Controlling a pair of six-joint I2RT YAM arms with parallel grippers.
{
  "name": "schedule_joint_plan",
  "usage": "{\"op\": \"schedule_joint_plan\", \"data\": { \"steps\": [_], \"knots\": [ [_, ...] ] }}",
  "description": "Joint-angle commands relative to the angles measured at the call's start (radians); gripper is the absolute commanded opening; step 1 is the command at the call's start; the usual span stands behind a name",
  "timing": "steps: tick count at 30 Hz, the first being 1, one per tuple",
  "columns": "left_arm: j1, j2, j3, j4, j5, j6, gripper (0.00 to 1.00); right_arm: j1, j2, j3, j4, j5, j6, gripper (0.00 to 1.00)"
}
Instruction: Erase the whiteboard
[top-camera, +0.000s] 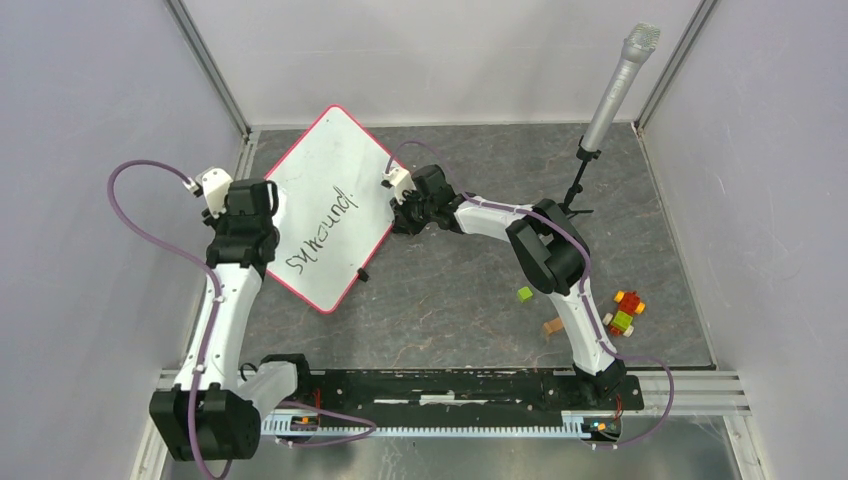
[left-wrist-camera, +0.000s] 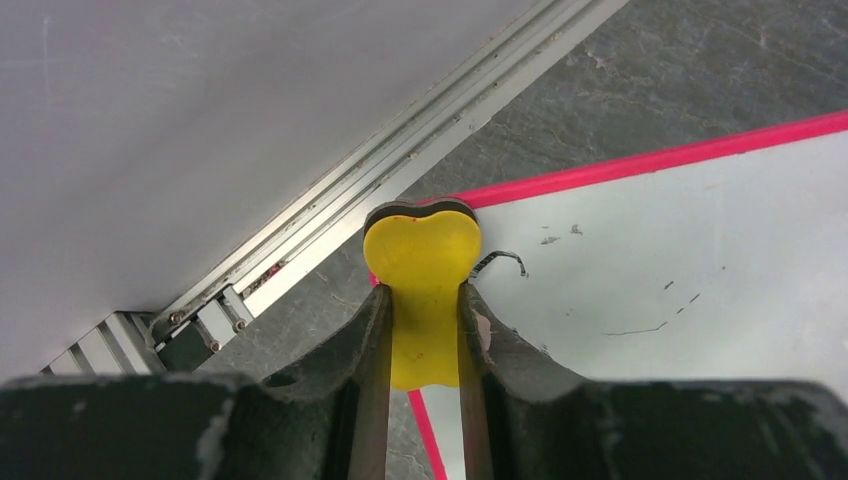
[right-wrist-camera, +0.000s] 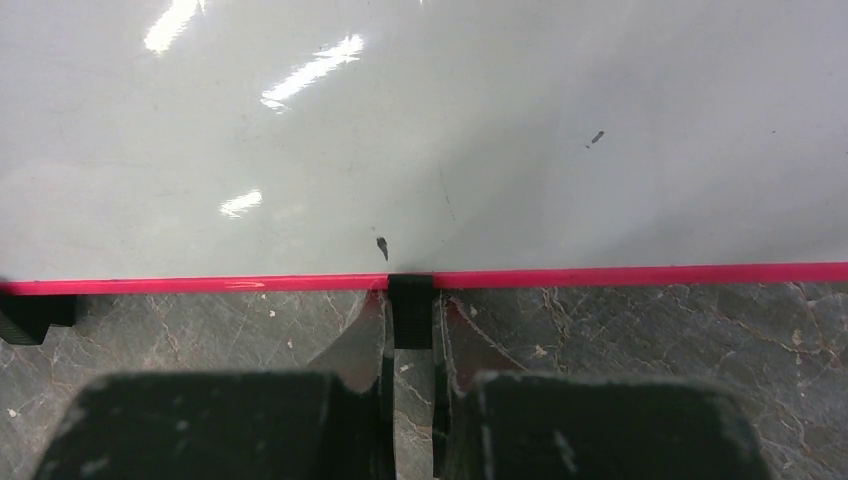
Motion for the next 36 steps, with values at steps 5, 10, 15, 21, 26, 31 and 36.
{"op": "schedule_joint_plan", "data": {
  "steps": [5,10,15,21,26,31,36],
  "knots": [
    [-0.006,0.096,0.006,0.044,0.19,-0.012,0.23,-0.034,0.016,-0.004,-0.038,0.052,0.03,0.0],
    [-0.058,0.181,0.035,0.061,0.347,0.036,0.21,-0.034,0.018,-0.004,-0.04,0.054,0.03,0.0],
    [-0.07,0.189,0.029,0.09,0.418,0.043,0.21,-0.034,0.02,-0.003,-0.042,0.057,0.031,0.0],
    [-0.062,0.154,0.023,0.06,0.269,0.002,0.23,-0.034,0.021,-0.002,-0.041,0.055,0.03,0.0],
    [0.032,0.142,0.03,0.043,0.239,-0.05,0.23,-0.034,0.025,0.002,-0.047,0.055,0.03,0.0],
    [0.114,0.118,0.033,0.023,0.221,-0.088,0.23,-0.034,0.023,-0.001,-0.046,0.056,0.03,0.0],
    [0.117,0.103,0.013,0.062,0.287,-0.055,0.23,-0.034,0.018,-0.006,-0.046,0.057,0.03,0.0]
  ]
}}
